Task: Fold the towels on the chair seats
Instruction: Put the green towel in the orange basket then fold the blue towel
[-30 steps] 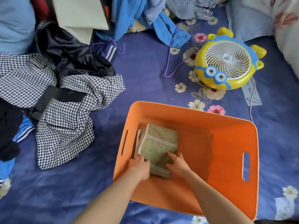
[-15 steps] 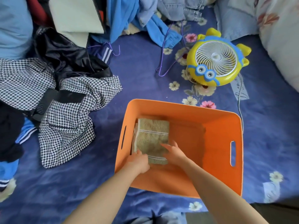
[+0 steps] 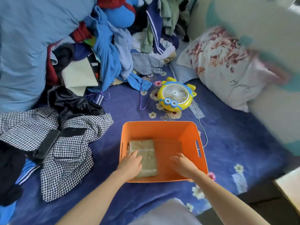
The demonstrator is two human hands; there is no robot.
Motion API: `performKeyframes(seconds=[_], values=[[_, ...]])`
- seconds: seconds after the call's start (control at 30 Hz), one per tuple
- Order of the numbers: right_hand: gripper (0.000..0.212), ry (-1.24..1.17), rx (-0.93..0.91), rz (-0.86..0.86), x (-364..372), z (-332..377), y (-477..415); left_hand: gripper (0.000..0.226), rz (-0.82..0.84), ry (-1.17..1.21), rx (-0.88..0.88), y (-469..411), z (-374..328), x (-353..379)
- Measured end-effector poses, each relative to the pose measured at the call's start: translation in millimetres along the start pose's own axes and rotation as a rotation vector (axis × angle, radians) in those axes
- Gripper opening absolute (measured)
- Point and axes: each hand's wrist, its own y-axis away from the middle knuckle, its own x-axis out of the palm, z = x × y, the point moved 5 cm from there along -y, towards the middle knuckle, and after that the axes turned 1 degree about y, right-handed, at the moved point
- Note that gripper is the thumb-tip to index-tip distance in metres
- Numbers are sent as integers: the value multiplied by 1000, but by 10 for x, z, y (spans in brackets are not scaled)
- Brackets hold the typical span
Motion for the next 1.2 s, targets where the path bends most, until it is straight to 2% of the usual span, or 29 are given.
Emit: performKeyframes(seconds=[0.27, 0.43, 0.6, 0.7, 0.8, 0.83, 0.9, 0.97, 1.07, 1.2], values=[[44, -20, 173, -206, -66, -256, 905, 44, -120, 52, 126, 100, -390, -214], [46, -68, 315, -302, 84, -596, 1564, 41, -89, 55, 281, 195, -936, -63], [48, -16, 426, -433, 244, -918, 2195, 40, -53, -128, 459, 274, -1490, 143], [57, 13, 571, -454, 527, -1250, 2541, 41, -57, -201, 563, 382, -1870, 262], [52, 12, 608, -484, 660, -1263, 3180, 54, -71, -248, 739, 618, -2399, 433], [49, -43, 635, -512, 706, -1273, 3397, 52, -91, -259, 795, 663, -2557, 496], [49, -92, 769, -517, 908, -1327, 3914, 38, -47, -331, 786, 792, -2853, 697], [49, -147, 864, -514, 1154, -1393, 4355, 33, -85, -394, 881, 1099, -3156, 863], [49, -182, 944, -561, 1583, -1429, 5001, 44, -9, -375, 974, 1633, -3507, 1265], [49, -261, 1081, -553, 2280, -1342, 5842, 36, 67, -415, 1070, 2352, -3883, 1951]])
